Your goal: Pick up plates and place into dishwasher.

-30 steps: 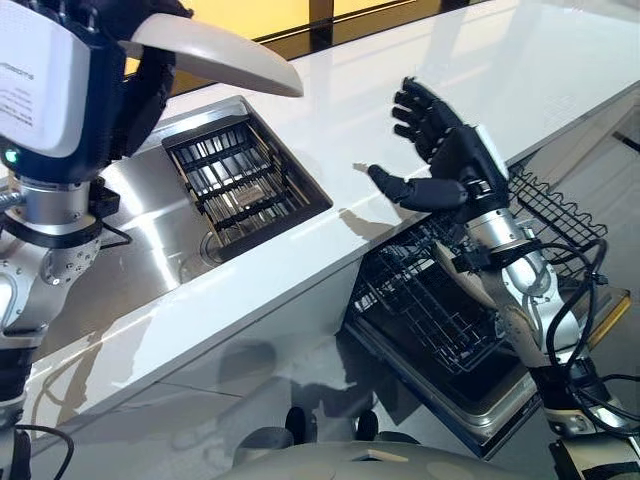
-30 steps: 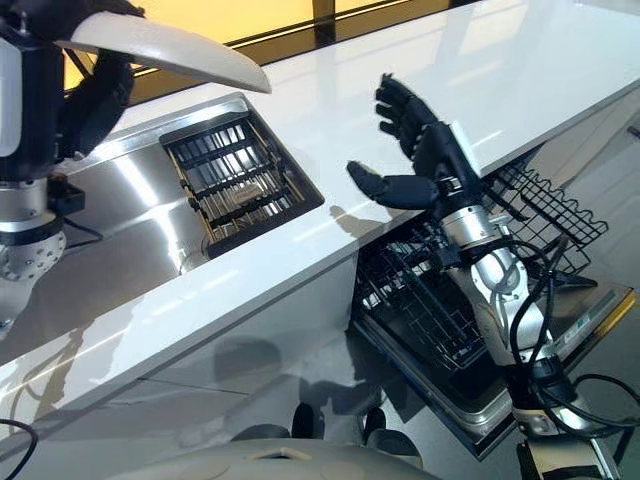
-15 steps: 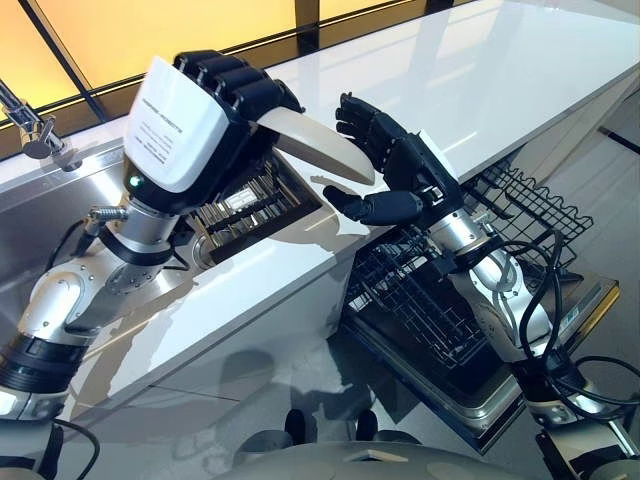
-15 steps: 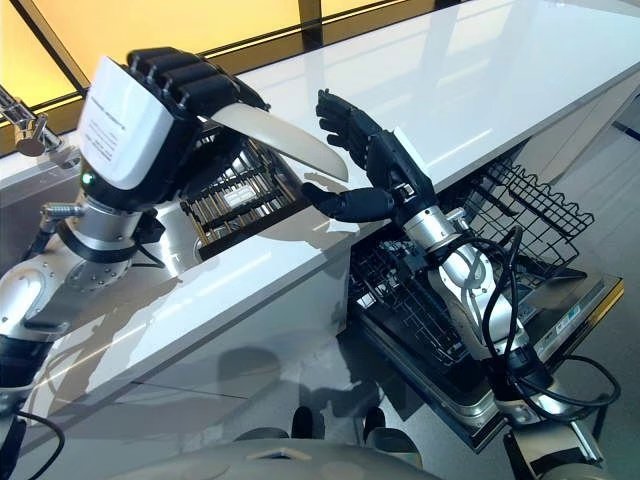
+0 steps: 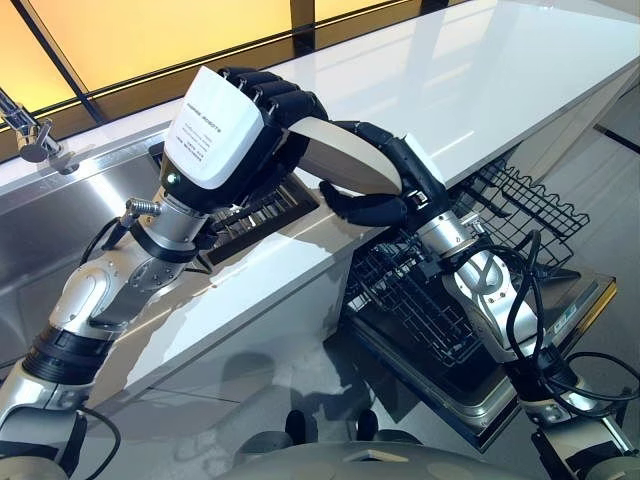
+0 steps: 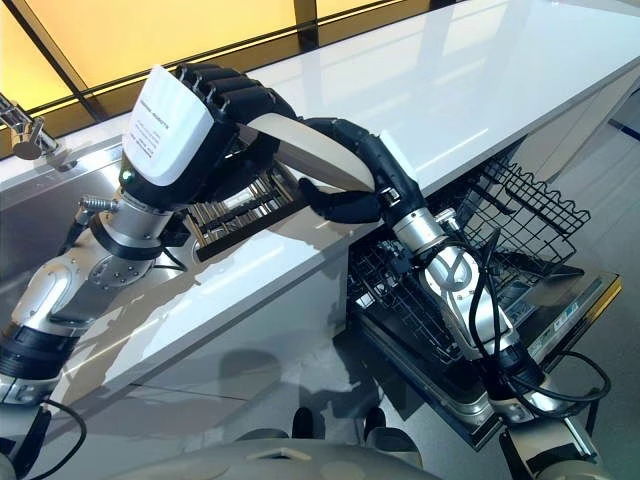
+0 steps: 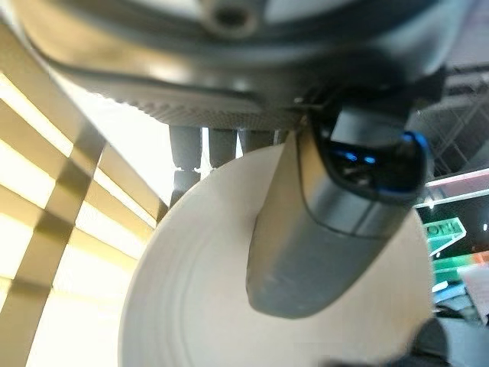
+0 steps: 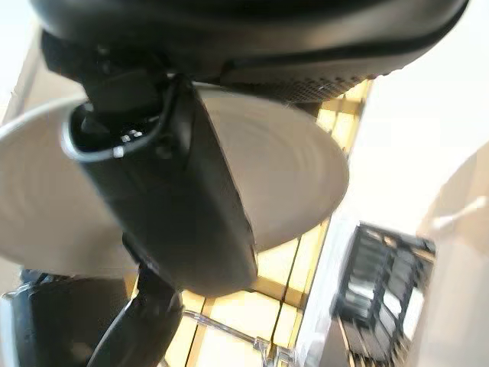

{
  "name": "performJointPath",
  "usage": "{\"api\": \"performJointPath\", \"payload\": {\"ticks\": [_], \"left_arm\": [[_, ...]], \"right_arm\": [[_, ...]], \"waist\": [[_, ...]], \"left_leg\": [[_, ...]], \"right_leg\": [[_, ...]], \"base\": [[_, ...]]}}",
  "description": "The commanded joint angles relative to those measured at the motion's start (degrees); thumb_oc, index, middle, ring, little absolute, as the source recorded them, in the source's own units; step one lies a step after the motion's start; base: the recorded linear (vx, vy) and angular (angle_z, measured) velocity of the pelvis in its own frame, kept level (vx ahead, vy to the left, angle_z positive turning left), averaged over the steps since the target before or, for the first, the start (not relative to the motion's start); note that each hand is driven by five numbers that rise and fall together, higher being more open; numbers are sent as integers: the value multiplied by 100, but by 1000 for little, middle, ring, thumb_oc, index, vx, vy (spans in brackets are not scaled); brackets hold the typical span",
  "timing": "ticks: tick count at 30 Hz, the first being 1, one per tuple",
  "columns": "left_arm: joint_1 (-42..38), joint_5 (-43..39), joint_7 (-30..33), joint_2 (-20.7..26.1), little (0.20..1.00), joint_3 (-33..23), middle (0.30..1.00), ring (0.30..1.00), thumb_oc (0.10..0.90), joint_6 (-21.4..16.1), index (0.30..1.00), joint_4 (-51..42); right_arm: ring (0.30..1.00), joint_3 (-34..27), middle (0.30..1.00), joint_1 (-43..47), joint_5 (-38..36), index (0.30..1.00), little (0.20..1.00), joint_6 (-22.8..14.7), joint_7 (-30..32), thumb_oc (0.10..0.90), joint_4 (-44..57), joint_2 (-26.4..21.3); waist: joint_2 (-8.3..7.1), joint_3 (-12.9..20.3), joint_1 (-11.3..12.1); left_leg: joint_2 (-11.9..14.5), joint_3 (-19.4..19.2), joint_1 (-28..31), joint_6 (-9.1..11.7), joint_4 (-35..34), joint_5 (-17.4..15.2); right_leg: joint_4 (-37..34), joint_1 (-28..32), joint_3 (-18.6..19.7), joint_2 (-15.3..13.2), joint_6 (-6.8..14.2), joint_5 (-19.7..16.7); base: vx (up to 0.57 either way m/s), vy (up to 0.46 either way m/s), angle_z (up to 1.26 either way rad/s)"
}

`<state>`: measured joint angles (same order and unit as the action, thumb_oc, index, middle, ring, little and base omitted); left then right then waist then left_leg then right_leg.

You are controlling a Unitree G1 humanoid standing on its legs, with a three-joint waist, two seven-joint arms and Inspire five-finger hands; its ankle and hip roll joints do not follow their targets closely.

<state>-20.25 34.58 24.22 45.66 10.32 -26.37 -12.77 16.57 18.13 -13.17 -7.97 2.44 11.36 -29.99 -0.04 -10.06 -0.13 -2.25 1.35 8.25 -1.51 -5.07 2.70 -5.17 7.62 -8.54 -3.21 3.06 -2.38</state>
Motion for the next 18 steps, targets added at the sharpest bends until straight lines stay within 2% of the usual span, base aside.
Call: {"api": "performJointPath", "payload": {"ticks": [1,3,4,5,7,9,13,15,16,18], "left_arm": [[-510,-543,610,-208,200,-233,300,300,100,-479,300,-389],[-449,-563,672,-238,200,-334,300,300,100,-536,300,-414],[-416,-645,633,-248,469,-382,531,531,369,-544,531,-444],[-392,-842,546,-280,900,-420,900,900,800,-489,900,-440],[-364,-1226,318,-328,900,-460,900,900,800,-359,900,-394],[-180,-1578,82,-394,900,-560,900,900,800,-114,900,-283],[351,-1870,-6,-404,900,-999,900,900,800,243,900,-5],[624,-2017,4,-314,900,-1265,900,900,800,348,900,208],[729,-1985,30,-273,900,-1384,900,900,800,512,900,298],[1075,-2187,-28,-154,900,-1813,900,900,800,587,900,529]], "right_arm": [[300,-413,300,589,-195,300,200,-668,310,100,367,104],[300,-583,300,493,-210,300,200,-770,484,100,356,89],[300,-669,300,440,-234,300,200,-820,571,100,358,87],[300,-789,300,391,-231,300,200,-909,773,100,322,106],[300,-951,300,313,-174,300,200,-1114,1132,100,261,155],[300,-1327,300,128,-50,300,200,-1472,1773,100,188,211],[300,-2009,300,-352,205,300,200,-1878,2605,100,-16,228],[300,-2326,300,-629,266,300,200,-1920,2807,100,-149,174],[300,-2446,300,-733,375,300,200,-1794,2989,100,-227,143],[300,-2812,300,-1083,368,300,200,-1694,3021,100,-413,105]], "waist": [[142,542,-41],[145,540,-57],[150,544,-63],[153,541,-78],[163,540,-92],[187,528,-123],[215,511,-152],[223,511,-176],[226,506,-187],[244,493,-232]], "left_leg": [[-222,-320,94,-74,30,-676],[-225,-310,93,-77,24,-676],[-227,-306,94,-78,22,-675],[-228,-308,97,-78,19,-677],[-228,-325,113,-77,16,-689],[-233,-346,122,-86,12,-701],[-240,-397,104,-103,10,-659],[-250,-402,137,-114,11,-716],[-252,-409,139,-120,11,-716],[-256,-442,138,-138,13,-719]], "right_leg": [[755,-101,-130,429,-29,886],[755,-105,-121,431,-32,889],[750,-103,-119,432,-33,887],[742,-102,-116,432,-33,879],[715,-88,-111,432,-24,862],[673,-88,-86,434,-5,828],[608,-112,-43,436,13,732],[584,-88,1,438,33,765],[576,-91,17,439,36,757],[560,-105,63,440,39,748]], "base": [[0,0,0],[0,0,0],[0,0,0],[0,0,0],[0,0,0],[0,0,0],[-16,4,-1],[7,11,-5],[-8,15,-6],[-13,28,-7]]}}
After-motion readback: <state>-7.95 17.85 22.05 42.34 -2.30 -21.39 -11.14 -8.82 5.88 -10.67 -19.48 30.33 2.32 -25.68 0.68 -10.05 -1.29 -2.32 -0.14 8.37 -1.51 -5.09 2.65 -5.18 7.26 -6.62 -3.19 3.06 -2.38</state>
